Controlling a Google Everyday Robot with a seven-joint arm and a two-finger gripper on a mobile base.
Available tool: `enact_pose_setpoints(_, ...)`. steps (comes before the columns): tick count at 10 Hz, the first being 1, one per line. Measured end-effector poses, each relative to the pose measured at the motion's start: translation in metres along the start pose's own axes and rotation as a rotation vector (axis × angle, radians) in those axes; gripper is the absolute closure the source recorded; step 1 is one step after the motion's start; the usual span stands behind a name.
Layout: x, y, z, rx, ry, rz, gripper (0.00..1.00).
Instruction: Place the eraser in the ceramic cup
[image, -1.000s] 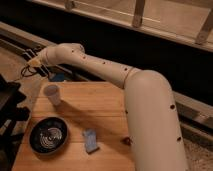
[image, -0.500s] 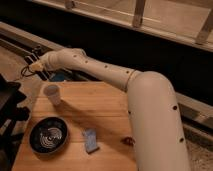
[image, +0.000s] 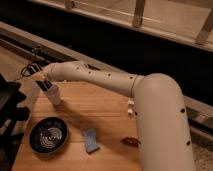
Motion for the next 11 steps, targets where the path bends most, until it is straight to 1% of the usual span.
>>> enact_pose_setpoints(3,0.008,-0.003,0.006,-0.005,-0.002,0.007,0.91)
enact_pose_setpoints(8,0.021,-0.017,0.009,0.008,0.007,0.013,0.91)
enact_pose_setpoints(11,0.033,-0.024,0.018,-0.008,0.006,0.030,0.91)
